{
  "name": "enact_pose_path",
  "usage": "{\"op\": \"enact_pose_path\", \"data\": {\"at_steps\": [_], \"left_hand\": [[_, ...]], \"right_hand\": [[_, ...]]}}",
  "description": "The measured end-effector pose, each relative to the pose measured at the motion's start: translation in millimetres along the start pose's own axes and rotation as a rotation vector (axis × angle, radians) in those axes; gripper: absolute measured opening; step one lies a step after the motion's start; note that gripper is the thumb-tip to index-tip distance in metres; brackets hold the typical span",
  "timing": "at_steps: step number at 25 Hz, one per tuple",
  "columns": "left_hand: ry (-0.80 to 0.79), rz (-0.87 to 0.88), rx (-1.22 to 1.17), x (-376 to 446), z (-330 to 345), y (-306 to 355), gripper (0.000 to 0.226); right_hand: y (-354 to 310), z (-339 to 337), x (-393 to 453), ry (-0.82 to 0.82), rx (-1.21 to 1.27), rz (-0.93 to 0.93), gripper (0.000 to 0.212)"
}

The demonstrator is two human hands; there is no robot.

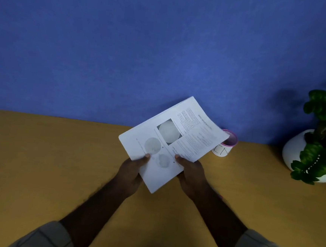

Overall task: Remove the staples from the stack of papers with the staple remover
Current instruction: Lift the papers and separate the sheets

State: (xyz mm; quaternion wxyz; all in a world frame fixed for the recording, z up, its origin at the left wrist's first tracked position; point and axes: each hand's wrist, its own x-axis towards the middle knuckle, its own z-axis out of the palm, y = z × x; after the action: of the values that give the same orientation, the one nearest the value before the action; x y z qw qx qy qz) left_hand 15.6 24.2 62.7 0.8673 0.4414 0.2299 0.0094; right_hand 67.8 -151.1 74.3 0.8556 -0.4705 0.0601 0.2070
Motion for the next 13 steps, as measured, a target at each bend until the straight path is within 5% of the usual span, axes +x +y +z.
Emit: {"op": "enact_pose_path", "data": {"at_steps": [7, 13], "left_hand": [[-0.019, -0.117, -0.085, 9.9, -27.4, 52.0, 0.039], [-0.246, -0.21, 0.429, 14.1, -14.9, 69.8, 0.041]], "right_hand": [[-34.1, -25.9, -0.8, 0.08, -0.147, 0.039, 0.037], [-48.2, -26.8, -6.6, -0.15, -0.364, 0.165, 0.042]]}}
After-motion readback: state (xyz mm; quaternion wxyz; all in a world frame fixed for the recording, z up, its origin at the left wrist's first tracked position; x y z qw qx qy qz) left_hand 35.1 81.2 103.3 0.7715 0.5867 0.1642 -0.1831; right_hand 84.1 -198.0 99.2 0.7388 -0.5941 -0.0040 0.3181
